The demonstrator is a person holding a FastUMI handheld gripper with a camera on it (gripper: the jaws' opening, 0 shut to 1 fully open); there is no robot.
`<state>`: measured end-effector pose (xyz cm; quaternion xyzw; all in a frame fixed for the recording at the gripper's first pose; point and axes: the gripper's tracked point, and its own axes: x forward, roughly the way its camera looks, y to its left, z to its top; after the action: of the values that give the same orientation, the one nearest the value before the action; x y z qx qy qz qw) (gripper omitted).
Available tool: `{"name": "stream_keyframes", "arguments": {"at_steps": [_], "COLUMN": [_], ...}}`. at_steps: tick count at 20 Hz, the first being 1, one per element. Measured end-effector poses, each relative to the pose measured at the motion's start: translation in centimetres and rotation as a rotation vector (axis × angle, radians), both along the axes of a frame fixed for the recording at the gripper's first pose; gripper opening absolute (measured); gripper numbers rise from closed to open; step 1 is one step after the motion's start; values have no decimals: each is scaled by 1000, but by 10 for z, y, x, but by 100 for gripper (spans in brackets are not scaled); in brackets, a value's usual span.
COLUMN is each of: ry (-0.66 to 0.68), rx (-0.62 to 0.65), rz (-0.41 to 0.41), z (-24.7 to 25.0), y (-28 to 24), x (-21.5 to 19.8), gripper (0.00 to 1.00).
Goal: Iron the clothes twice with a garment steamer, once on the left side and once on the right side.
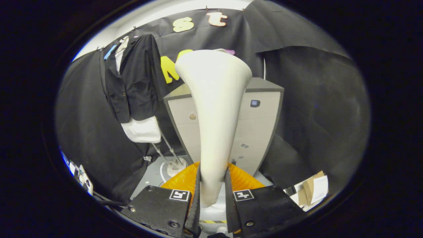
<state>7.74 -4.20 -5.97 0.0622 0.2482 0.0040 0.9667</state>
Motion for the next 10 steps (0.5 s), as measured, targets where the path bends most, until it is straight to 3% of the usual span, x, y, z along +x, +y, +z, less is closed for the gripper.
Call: {"name": "stream_keyframes", "arguments": {"at_steps": [7,10], "ry": [6,23], "rx": [43,44], "rz": [-115,-122], "z": [-29,-34], "y": [-27,-28], "x": [-80,-91], "gripper": [35,35]}}
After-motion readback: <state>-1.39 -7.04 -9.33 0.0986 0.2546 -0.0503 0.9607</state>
